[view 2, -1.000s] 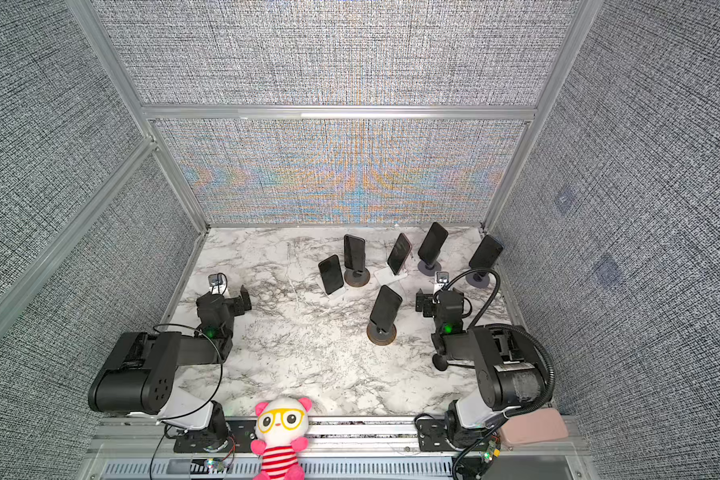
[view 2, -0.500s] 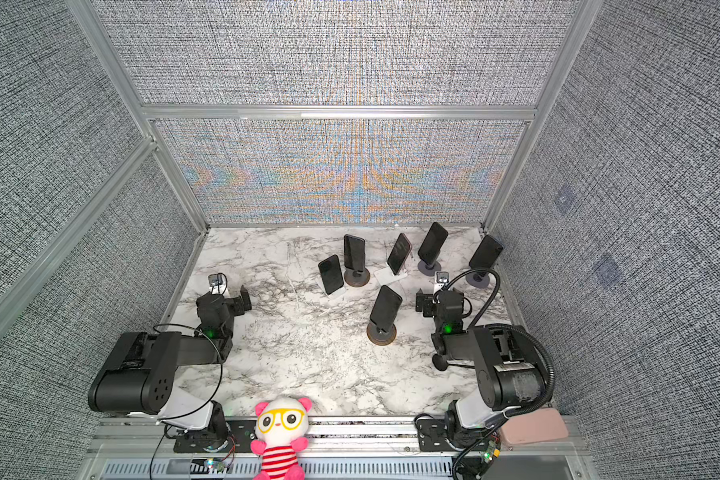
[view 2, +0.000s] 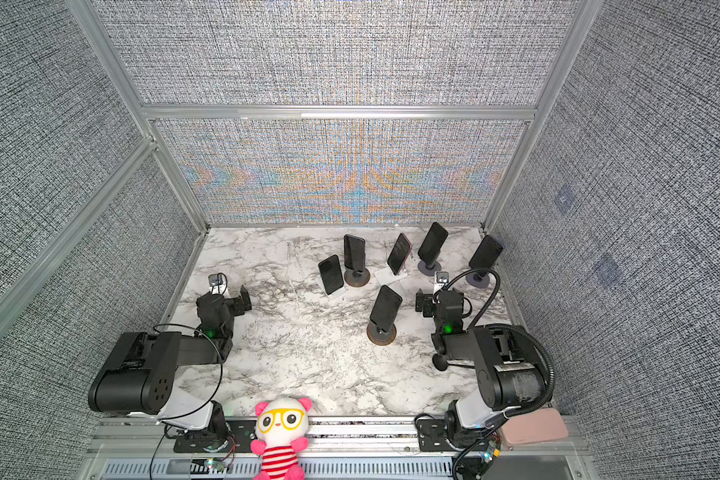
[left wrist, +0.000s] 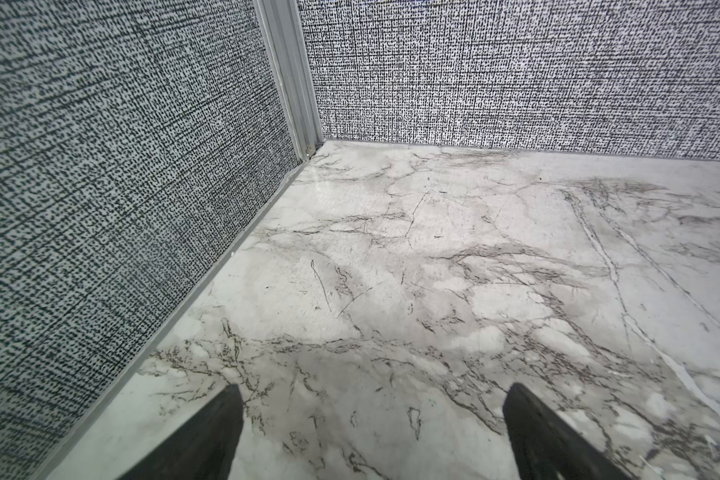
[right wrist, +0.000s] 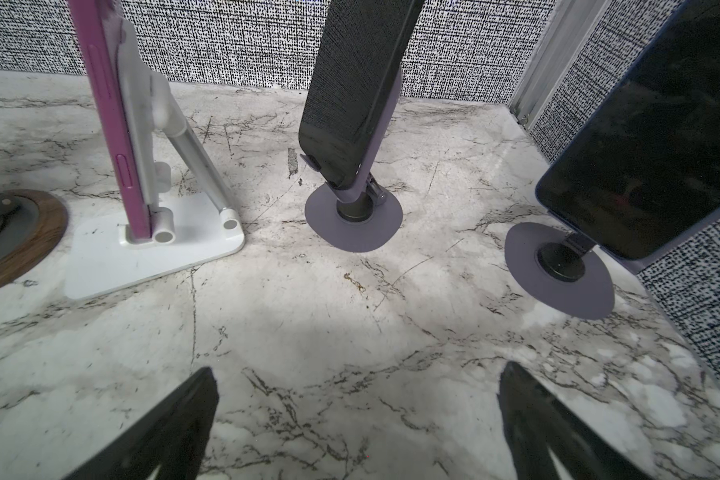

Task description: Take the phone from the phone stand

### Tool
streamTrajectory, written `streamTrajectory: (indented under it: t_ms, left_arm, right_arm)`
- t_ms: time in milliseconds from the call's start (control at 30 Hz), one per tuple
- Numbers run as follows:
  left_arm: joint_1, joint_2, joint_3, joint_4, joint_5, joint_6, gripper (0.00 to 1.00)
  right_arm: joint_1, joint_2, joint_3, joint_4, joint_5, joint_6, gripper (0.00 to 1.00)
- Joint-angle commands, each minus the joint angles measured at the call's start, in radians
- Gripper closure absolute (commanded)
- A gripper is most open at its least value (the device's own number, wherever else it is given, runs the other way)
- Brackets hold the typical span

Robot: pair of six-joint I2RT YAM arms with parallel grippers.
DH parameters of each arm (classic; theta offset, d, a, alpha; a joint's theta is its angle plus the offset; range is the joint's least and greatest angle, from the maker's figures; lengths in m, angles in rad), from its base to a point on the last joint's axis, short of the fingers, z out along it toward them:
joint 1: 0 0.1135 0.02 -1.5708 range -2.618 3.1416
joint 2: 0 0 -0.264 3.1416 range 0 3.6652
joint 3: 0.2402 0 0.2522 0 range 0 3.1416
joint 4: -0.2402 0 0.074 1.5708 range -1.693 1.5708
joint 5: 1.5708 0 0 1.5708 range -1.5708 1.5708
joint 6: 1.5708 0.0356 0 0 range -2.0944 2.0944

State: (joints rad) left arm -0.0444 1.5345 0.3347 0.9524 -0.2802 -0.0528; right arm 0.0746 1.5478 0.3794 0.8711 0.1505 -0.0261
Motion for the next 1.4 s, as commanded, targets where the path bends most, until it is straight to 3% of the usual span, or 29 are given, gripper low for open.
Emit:
streamTrajectory:
  t_ms: [0,267,400,567,667,833,967,1100,1200,1367]
  left_arm:
    - [0.001,-0.001,0.006,0.024,0.009,0.001,0.02]
    - [0.000,-0.006,0.001,0.038,-0.003,0.008,0.01]
    - [-0.002,-0.116,0.008,-0.043,-0.009,0.035,0.01]
    - [-0.005,-0.438,0.210,-0.608,-0.029,0.008,0.01]
    - [-0.005,-0.550,0.337,-0.880,0.005,-0.105,0.01]
    - [-0.005,-0.603,0.464,-1.201,0.185,-0.216,0.01]
    - [-0.007,-0.599,0.519,-1.344,0.376,-0.249,0.03]
    - [-0.014,-0.602,0.552,-1.341,0.621,-0.240,0.06]
    - [-0.033,-0.580,0.576,-1.297,0.783,-0.189,0.08]
    - [-0.112,-0.538,0.541,-1.104,0.869,-0.199,0.08]
  right_arm:
    - [-0.012,-0.004,0.008,0.008,-0.026,0.011,0.01]
    - [-0.021,-0.012,0.002,0.015,-0.038,0.019,0.01]
    - [-0.003,-0.186,0.032,-0.168,0.028,0.017,0.01]
    - [0.004,-0.414,0.218,-0.719,0.036,0.072,0.01]
    - [0.005,-0.485,0.373,-1.031,0.038,0.109,0.01]
    - [0.006,-0.519,0.694,-1.517,-0.087,0.129,0.01]
    - [0.008,-0.512,0.872,-1.779,-0.243,0.130,0.01]
    - [0.011,-0.489,0.992,-1.978,-0.438,0.115,0.01]
    - [0.025,-0.471,1.038,-2.060,-0.520,0.116,0.02]
    - [0.063,-0.445,1.029,-2.053,-0.624,0.098,0.07]
